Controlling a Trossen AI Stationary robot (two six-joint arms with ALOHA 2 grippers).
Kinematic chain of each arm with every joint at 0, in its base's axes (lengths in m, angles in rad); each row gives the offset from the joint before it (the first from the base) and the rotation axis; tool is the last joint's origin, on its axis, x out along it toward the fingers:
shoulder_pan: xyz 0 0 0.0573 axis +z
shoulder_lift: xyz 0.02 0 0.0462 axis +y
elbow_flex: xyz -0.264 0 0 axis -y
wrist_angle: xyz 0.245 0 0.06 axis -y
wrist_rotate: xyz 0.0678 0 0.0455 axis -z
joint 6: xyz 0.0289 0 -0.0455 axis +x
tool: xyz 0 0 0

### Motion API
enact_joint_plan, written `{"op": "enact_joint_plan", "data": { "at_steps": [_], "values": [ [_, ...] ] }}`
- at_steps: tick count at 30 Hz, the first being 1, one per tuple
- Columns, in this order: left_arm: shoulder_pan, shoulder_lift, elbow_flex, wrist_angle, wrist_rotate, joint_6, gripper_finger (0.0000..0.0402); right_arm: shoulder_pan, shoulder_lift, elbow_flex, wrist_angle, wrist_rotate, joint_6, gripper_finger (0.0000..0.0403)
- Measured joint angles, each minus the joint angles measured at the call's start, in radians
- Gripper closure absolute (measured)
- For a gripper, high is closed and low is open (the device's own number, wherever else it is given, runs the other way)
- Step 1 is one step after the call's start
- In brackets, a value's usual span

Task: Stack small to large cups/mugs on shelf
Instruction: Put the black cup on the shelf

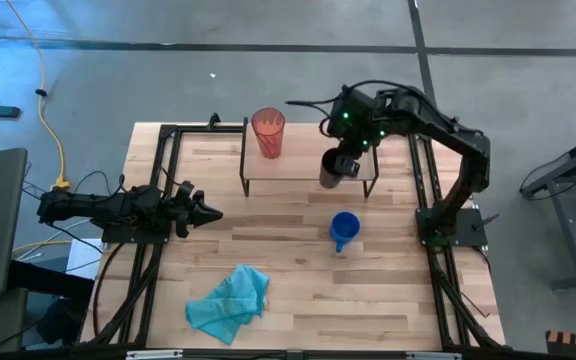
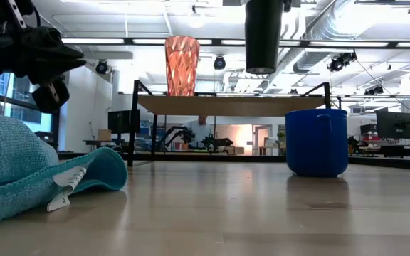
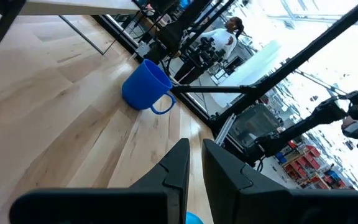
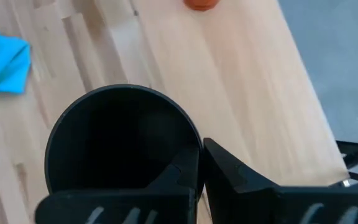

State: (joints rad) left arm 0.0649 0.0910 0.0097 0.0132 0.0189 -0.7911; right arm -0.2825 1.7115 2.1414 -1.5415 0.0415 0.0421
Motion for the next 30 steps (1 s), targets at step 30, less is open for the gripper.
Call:
{"op": "enact_joint_plan", "data": {
  "at_steps": [30],
  "values": [
    [0.000,0.005,0.000,0.001,-0.035,0.000,0.0369,-0.231,0.106,-0.002,0.274,-0.072,0.157,0.0403]
  ]
}}
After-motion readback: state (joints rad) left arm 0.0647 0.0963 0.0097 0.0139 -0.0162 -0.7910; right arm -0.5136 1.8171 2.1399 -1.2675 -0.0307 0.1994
